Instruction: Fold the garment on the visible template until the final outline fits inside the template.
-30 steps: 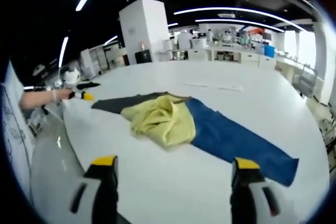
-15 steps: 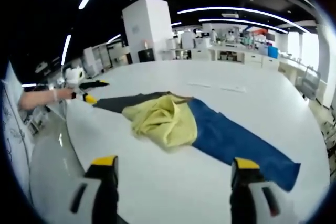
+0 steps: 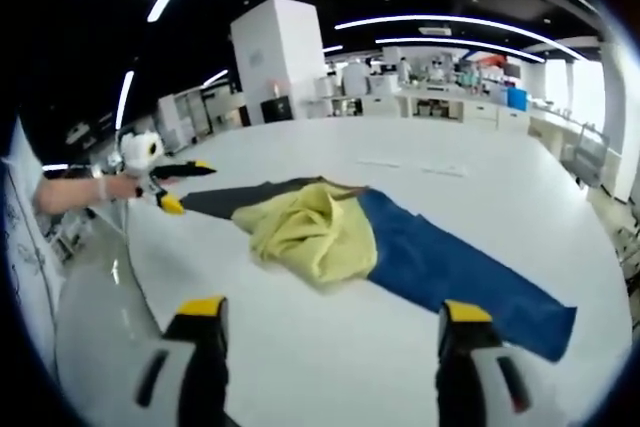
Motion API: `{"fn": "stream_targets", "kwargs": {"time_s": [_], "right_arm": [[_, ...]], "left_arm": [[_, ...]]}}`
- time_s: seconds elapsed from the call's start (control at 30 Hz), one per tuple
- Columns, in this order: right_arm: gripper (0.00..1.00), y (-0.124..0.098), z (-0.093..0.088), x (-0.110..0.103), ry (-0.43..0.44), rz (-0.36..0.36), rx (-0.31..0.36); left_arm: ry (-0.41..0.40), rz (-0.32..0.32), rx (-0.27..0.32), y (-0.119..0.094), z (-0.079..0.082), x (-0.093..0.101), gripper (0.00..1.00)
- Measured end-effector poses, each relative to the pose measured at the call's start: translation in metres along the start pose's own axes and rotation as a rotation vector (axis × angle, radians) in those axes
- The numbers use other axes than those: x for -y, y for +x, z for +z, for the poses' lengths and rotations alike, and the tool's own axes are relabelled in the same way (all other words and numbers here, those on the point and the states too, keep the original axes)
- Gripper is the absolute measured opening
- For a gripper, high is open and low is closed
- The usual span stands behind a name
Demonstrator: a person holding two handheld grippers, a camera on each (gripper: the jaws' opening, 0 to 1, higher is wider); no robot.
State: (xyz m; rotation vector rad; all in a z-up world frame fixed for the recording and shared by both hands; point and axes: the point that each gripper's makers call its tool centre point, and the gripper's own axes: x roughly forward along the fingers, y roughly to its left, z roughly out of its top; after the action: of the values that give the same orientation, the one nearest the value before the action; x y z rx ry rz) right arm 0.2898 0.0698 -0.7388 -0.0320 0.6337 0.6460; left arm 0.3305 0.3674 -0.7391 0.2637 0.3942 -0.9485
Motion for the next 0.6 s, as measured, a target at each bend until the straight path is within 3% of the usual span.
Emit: {"fn": "stream_targets", "kwargs": {"time_s": [0.1,0.37,0.6], "right_arm": [[0.85,0.004,-0.001,-0.003,0.003,0.006,0.002],[0.81,0.017,-0.004,-0.015,0.006,0.036,-0.003],[0.77,0.036,-0.006,-0.028,-0.003,0.080,-0.015]], "left_arm": [[-0.006,-0.022,-0.006,0.012,-0.002,0.008,0.76],[-0.014,-0.042,0.014,0.037,0.004,0.027,0.64],[0.032,-0.054,-0.004,0.060,0.003,0.045,0.54]]}}
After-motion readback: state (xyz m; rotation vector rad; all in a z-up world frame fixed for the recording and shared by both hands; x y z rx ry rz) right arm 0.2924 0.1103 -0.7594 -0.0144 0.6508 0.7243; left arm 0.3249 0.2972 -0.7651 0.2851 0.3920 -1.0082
